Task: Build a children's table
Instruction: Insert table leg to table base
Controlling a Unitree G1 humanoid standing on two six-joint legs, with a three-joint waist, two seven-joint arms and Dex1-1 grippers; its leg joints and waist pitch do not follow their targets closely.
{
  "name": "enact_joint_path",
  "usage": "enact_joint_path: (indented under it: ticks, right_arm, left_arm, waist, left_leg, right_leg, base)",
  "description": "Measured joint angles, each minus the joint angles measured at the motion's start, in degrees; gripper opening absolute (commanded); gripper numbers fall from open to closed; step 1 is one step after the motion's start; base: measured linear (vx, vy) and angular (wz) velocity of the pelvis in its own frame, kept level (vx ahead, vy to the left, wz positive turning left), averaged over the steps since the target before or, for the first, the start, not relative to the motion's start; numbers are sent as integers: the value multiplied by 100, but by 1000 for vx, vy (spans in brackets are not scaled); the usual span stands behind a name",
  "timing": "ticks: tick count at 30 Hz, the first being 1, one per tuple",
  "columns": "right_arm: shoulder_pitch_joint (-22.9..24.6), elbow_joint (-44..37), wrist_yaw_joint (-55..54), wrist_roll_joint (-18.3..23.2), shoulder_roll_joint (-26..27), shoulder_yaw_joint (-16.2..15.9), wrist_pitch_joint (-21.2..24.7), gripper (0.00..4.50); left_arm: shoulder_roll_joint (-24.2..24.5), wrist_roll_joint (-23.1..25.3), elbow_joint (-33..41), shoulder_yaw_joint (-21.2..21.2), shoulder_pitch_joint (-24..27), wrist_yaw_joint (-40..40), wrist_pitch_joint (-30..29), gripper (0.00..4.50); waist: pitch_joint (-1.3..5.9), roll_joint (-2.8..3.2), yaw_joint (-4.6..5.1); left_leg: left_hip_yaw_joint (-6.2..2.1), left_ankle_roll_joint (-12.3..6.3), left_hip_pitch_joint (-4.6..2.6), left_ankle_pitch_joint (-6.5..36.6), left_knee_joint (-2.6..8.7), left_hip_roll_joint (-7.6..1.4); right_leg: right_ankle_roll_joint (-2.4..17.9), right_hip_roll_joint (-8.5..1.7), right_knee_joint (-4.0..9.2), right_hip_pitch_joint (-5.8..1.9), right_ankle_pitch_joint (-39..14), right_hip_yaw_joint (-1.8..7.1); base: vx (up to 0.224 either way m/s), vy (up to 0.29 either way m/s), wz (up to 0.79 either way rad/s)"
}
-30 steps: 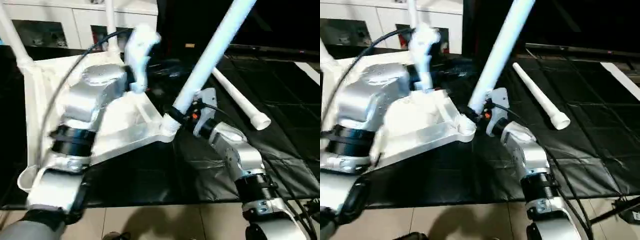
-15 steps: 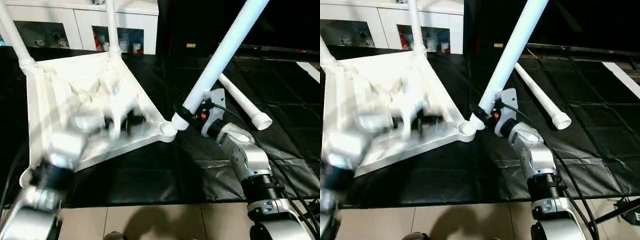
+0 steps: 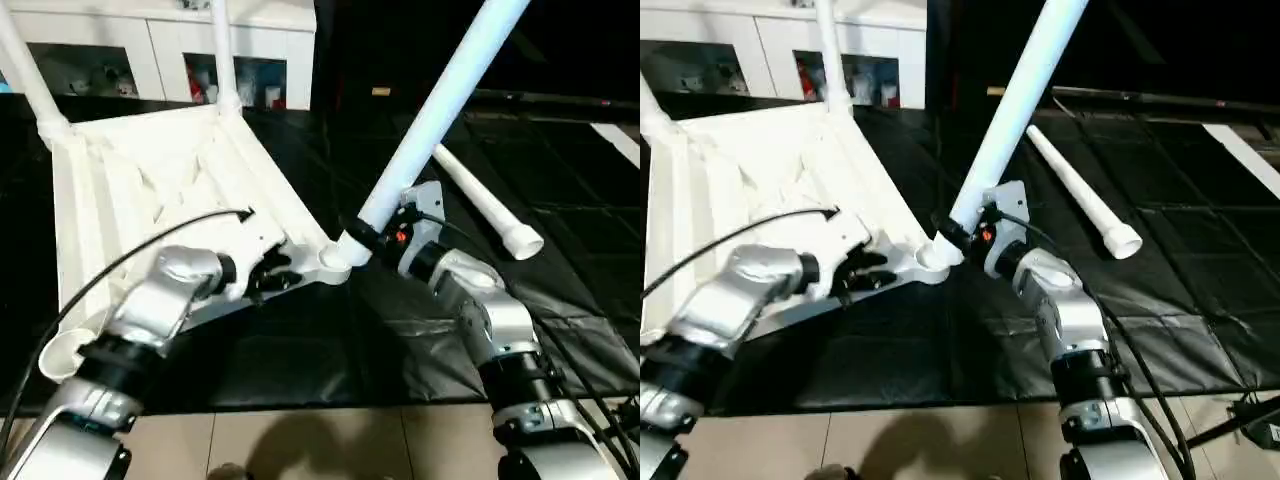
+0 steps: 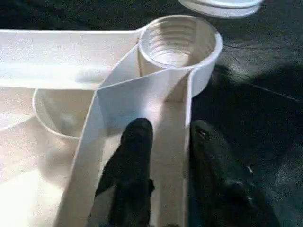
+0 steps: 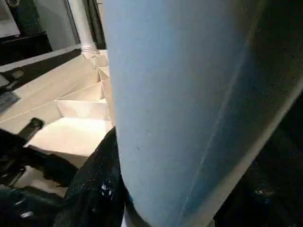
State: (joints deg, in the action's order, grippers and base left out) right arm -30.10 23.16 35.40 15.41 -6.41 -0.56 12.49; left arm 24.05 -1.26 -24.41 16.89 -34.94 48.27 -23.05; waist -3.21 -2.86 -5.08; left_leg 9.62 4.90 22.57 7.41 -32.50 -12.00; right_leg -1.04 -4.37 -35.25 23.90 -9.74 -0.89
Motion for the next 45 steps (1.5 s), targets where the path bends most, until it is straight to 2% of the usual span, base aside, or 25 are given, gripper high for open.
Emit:
enact_joint_path:
  ticks: [5, 9, 11, 14, 25, 29, 33, 45]
  right_arm:
    - [87, -8, 1, -4, -10, 0, 0, 192]
    - [88, -9, 2, -5, -16, -1, 0, 192]
    - [90, -32, 6, -8, -17, -4, 4, 192]
    - [90, -52, 10, -10, -24, -4, 6, 192]
    - [87, -51, 121, -20, -59, -71, 72, 192]
    - [55, 8, 395, -109, -140, -336, 118, 192]
    - [-51, 62, 659, -259, -142, -655, 151, 192]
    - [-439, 659, 879, -478, -78, -883, -39, 192]
  left_arm:
    - [-1, 6, -253, 0, -135, 174, 127, 63]
    - [1, 33, -404, 91, -230, 306, 197, 46]
    - [15, 98, -537, 144, -307, 392, 214, 16]
    - [17, 112, -634, 182, -364, 465, 279, 5]
    - [152, 156, -687, 213, -381, 797, 536, 0]
    - [504, 81, -477, 218, -116, 1406, 979, 0]
    - [613, 38, -319, 263, -4, 1669, 1073, 0]
    - [578, 94, -339, 252, 31, 1665, 1088, 0]
  waist:
    - [-1, 4, 15]
    - [-2, 6, 10]
    - [-2, 6, 12]
    - [-2, 6, 13]
    - [-2, 6, 10]
    - [-2, 6, 8]
    - [-1, 7, -79]
    - [15, -19, -63]
  left_leg:
    - [0, 1, -1, -1, -3, -1]
    - [0, 1, -1, -1, -4, -1]
    - [0, 1, -1, -1, -5, -1]
    - [0, 1, -2, -1, -6, -1]
    - [0, 1, -1, -1, -3, -2]
    - [1, 1, -1, -1, 2, -2]
    - [0, 1, -4, -1, -6, -2]
    - [1, 1, -37, 0, -13, 2]
  right_leg:
    - [0, 0, -1, 2, 7, 1]
    - [1, 0, 0, 1, 8, 1]
    - [1, 0, 0, 1, 9, 2]
    - [1, 0, -1, 0, 11, 2]
    - [0, 1, 2, 2, 12, 1]
    - [0, 1, 6, 2, 11, 0]
    - [-1, -5, 3, -10, 10, -2]
    - [-8, -13, 3, -45, 6, 3]
  base:
    - [0, 0, 0]
    - [0, 0, 0]
    - [0, 0, 0]
    - [0, 0, 0]
    - [0, 0, 0]
    - [0, 0, 0]
    - [0, 0, 0]
    - [0, 0, 0]
